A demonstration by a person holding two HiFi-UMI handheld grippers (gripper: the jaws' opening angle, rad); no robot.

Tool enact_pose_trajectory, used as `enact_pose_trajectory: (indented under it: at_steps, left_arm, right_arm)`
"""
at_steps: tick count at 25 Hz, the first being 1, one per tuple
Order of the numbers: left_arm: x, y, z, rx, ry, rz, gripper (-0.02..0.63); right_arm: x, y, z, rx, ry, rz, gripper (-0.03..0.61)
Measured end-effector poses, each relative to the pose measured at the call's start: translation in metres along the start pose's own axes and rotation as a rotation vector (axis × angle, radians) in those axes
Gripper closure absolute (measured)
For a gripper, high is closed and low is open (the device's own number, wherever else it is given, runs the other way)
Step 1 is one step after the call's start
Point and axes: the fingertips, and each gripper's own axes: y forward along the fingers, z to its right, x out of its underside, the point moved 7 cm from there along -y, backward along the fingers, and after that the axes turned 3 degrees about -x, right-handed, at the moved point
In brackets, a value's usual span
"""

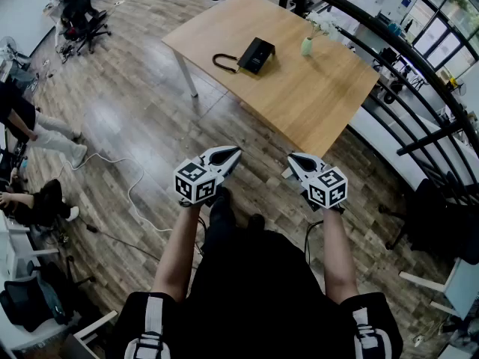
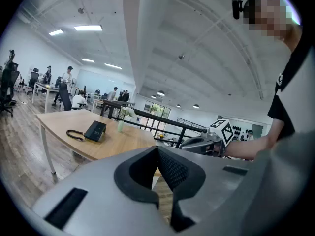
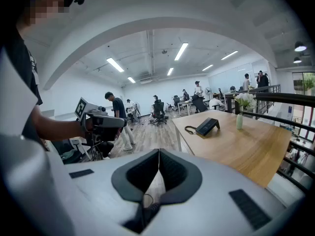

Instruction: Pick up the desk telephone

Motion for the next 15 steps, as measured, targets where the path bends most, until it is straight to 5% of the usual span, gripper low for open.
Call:
enact_pose_trajectory:
  at_steps: [15]
  left_arm:
    - [0.003,0.003,-0.023,0.005,-0.029,-0.005,0.592]
  right_arm:
    - [0.002,0.019,0.002,0.001,0.034,-0.020,0.555]
